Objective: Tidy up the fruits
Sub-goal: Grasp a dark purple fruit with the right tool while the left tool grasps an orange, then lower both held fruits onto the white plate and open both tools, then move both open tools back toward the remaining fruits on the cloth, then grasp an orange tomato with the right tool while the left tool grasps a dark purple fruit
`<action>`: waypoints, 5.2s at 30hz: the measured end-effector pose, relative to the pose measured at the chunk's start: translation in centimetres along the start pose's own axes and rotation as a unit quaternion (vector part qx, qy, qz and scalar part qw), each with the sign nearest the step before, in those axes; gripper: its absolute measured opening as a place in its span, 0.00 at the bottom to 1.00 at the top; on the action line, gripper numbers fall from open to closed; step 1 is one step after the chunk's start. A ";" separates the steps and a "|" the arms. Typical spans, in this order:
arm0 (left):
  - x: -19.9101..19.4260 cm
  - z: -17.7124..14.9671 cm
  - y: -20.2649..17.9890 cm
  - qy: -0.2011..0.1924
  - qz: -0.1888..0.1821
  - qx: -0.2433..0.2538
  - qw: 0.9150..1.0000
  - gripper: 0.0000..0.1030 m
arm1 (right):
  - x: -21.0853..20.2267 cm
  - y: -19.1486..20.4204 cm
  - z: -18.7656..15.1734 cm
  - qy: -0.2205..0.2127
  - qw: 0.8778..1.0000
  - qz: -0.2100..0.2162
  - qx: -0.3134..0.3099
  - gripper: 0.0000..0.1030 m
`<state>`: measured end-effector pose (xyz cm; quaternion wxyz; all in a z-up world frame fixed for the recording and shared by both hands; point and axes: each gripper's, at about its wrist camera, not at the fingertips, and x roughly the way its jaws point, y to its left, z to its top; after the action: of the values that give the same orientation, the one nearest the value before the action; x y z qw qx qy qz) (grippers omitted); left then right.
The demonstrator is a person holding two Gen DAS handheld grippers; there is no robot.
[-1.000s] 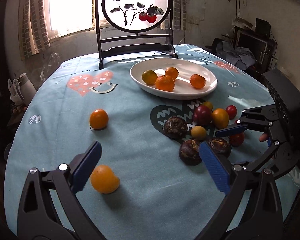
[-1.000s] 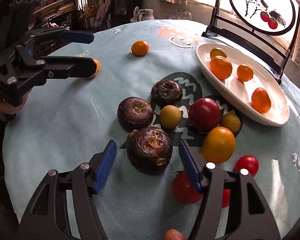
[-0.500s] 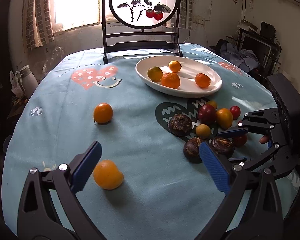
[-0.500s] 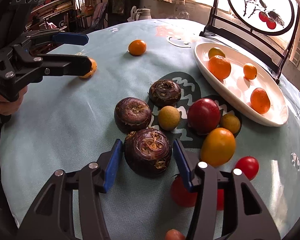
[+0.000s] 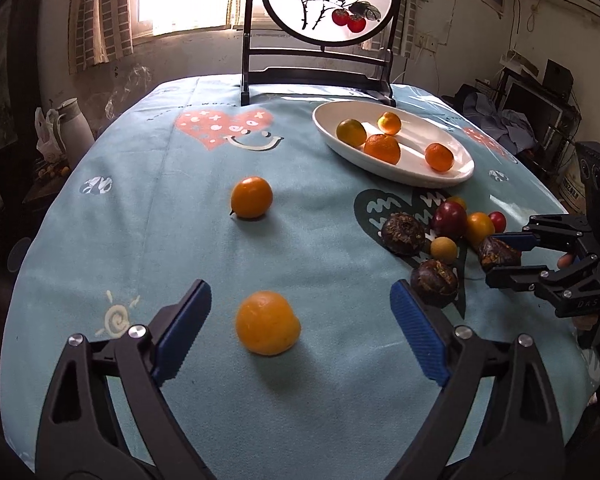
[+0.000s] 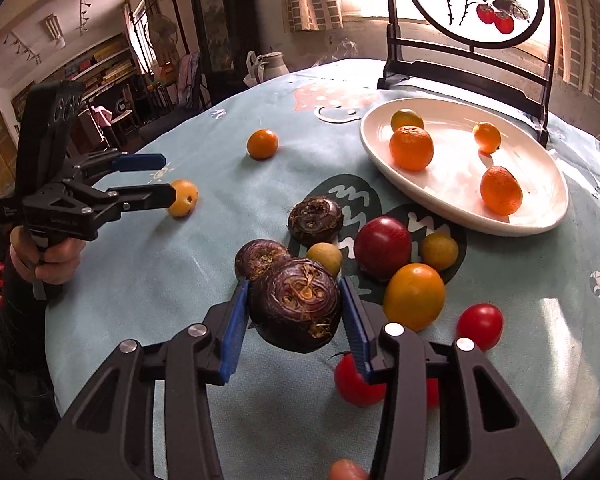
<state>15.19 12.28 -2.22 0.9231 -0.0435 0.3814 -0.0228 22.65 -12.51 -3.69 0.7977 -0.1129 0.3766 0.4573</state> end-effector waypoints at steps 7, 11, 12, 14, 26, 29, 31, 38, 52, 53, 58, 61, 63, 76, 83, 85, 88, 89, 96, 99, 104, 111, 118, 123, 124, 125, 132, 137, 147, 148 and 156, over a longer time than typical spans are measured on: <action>1.5 -0.6 -0.1 0.032 0.015 0.004 0.999 0.70 | -0.1 -0.3 0.0 -0.002 1.000 -0.010 0.008 0.44; 2.0 -0.6 0.4 0.043 0.018 -0.010 0.999 0.69 | -0.3 -0.3 -0.1 -0.004 1.000 -0.011 0.009 0.44; 2.0 -0.6 0.7 0.046 0.017 -0.016 0.999 0.66 | -0.2 -0.3 -0.1 -0.004 1.000 -0.011 0.010 0.44; 2.3 -0.7 1.1 0.054 0.016 -0.026 0.998 0.56 | -0.3 -0.3 -0.1 -0.004 1.000 -0.012 0.010 0.44; 3.0 -0.7 1.7 0.072 0.015 -0.042 0.996 0.37 | -0.5 -0.4 -0.1 -0.007 1.000 -0.014 0.013 0.44; 2.8 -0.6 1.5 0.067 0.017 -0.040 0.997 0.37 | -0.5 -0.4 -0.1 -0.009 1.000 -0.015 0.015 0.44; 2.3 -0.6 1.1 0.052 0.012 -0.034 0.998 0.37 | -0.6 -0.4 -0.1 -0.011 1.000 -0.014 0.016 0.44; 0.9 1.8 -2.1 0.017 -0.049 0.003 0.999 0.37 | -2.3 -2.0 0.6 -0.066 0.996 -0.011 0.052 0.44; 12.2 17.3 -11.1 0.016 -0.040 0.059 0.997 0.37 | -1.5 -11.7 5.3 -0.155 0.968 -0.142 0.140 0.44; 13.3 17.7 -11.3 0.022 -0.038 0.059 0.997 0.37 | -1.3 -12.3 5.4 -0.155 0.967 -0.142 0.146 0.44; 17.2 18.6 -12.0 0.049 -0.026 0.064 0.996 0.37 | -0.5 -14.8 5.6 -0.145 0.965 -0.138 0.170 0.44; 18.2 18.6 -12.0 0.057 -0.025 0.066 0.996 0.37 | 0.1 -15.9 5.6 -0.139 0.964 -0.134 0.182 0.44; 18.5 18.6 -12.1 0.060 -0.021 0.067 0.996 0.38 | 0.5 -16.1 5.6 -0.134 0.965 -0.130 0.183 0.45; 7.6 15.9 -9.5 -0.033 0.037 0.054 0.997 0.98 | -3.6 -12.4 5.6 -0.166 0.966 -0.112 0.162 0.65; 5.2 8.4 -7.0 -0.041 0.046 0.033 0.998 0.98 | -3.7 -8.1 3.5 -0.152 0.977 -0.091 0.120 0.65; 5.5 6.8 -6.6 -0.022 0.052 0.031 0.998 0.98 | -3.0 -7.0 2.9 -0.130 0.982 -0.090 0.106 0.65; 5.7 5.6 -5.9 -0.001 0.046 0.027 0.999 0.98 | -2.0 -5.5 2.0 -0.079 0.990 -0.085 0.078 0.65; 5.6 5.4 -5.7 0.000 0.043 0.022 0.999 0.98 | -1.7 -5.2 1.7 -0.065 0.992 -0.079 0.076 0.65; 4.7 5.2 -4.8 -0.002 0.031 -0.006 0.999 0.98 | -0.5 -3.9 0.4 -0.014 0.996 -0.077 0.045 0.63; 4.8 5.1 -4.6 -0.001 0.035 -0.010 0.999 0.98 | 0.0 -3.9 0.1 -0.002 0.996 -0.080 0.045 0.58; 4.8 5.1 -4.5 -0.002 0.035 -0.013 0.999 0.98 | 1.0 -4.3 -0.1 0.011 0.994 -0.097 0.044 0.51; 4.7 5.0 -4.7 -0.003 0.036 -0.003 0.999 0.98 | 1.2 -4.5 -0.3 0.012 0.992 -0.115 0.042 0.43; 5.0 4.8 -5.0 0.005 0.039 0.012 0.999 0.98 | 1.1 -4.5 -0.3 0.013 0.992 -0.120 0.040 0.36; 5.2 3.8 -6.3 0.046 -0.044 0.058 0.996 0.97 | -0.9 -5.8 0.1 -0.029 0.992 -0.074 0.097 0.37; 5.1 3.5 -6.9 0.046 -0.049 0.072 0.995 0.97 | -1.3 -5.8 0.1 -0.038 0.991 -0.076 0.099 0.37; 5.1 3.1 -7.4 0.046 -0.051 0.087 0.994 0.95 | -1.7 -5.7 0.2 -0.045 0.991 -0.080 0.100 0.37; 5.7 1.3 -10.0 0.066 -0.072 0.152 0.983 0.85 | -2.0 -5.9 0.2 -0.052 0.989 -0.076 0.112 0.37; 6.4 0.7 -10.8 0.075 -0.066 0.177 0.979 0.64 | -2.0 -6.0 0.1 -0.052 0.989 -0.079 0.115 0.37; 6.7 0.7 -11.0 0.080 -0.080 0.178 0.978 0.48 | -1.9 -6.1 0.0 -0.049 0.989 -0.081 0.118 0.37; 6.7 0.7 -11.0 0.078 -0.078 0.179 0.978 0.45 | -2.0 -6.2 0.0 -0.050 0.988 -0.082 0.118 0.37; 6.2 0.7 -10.9 0.070 -0.073 0.175 0.979 0.43 | -2.0 -5.8 -0.2 -0.050 0.989 -0.080 0.113 0.37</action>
<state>19.94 0.96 -5.01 0.8835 0.0924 0.4305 -0.1599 26.71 -17.17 -3.38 0.8572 -0.0282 0.3752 0.3516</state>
